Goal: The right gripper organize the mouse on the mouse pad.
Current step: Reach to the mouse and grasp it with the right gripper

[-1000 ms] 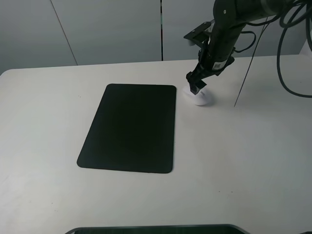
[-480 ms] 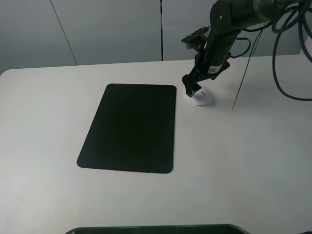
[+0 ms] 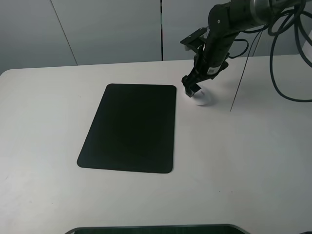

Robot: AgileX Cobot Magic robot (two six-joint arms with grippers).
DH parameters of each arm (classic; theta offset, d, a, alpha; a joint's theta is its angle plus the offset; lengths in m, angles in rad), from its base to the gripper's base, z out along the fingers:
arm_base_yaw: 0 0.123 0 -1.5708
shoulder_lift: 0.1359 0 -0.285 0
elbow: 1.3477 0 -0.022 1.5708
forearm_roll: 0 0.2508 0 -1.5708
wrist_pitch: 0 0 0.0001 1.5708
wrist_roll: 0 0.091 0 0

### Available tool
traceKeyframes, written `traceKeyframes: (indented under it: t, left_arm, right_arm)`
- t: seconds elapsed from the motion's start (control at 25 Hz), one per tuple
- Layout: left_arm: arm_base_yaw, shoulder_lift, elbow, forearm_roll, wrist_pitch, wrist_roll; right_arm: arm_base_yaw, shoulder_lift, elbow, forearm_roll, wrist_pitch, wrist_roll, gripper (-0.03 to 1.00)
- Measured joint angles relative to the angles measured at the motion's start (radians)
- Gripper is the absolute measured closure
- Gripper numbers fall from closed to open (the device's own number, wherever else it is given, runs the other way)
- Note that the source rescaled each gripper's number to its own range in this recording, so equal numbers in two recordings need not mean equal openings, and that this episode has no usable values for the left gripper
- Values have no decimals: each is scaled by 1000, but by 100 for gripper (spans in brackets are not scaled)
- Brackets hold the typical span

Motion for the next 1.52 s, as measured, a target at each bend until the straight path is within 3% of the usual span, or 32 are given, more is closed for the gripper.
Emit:
traceKeyframes:
  t: [1.0,1.08,1.24,1.28,1.52]
  left_arm:
    - [0,0,0,0,0,0]
    - [0,0,0,0,0,0]
    - [0,0,0,0,0,0]
    - [0,0,0,0,0,0]
    - [0,0,0,0,0,0]
  right_arm:
    - [0,58,-6,-24,-19,29,0]
    - [0,58,-6,-24,-19,29,18]
    - [0,58,-6,-24,-19,31,92]
    - [0,58,-6,-24,-19,33,97]
    - [0,58,-8,-22,-19,33,97]
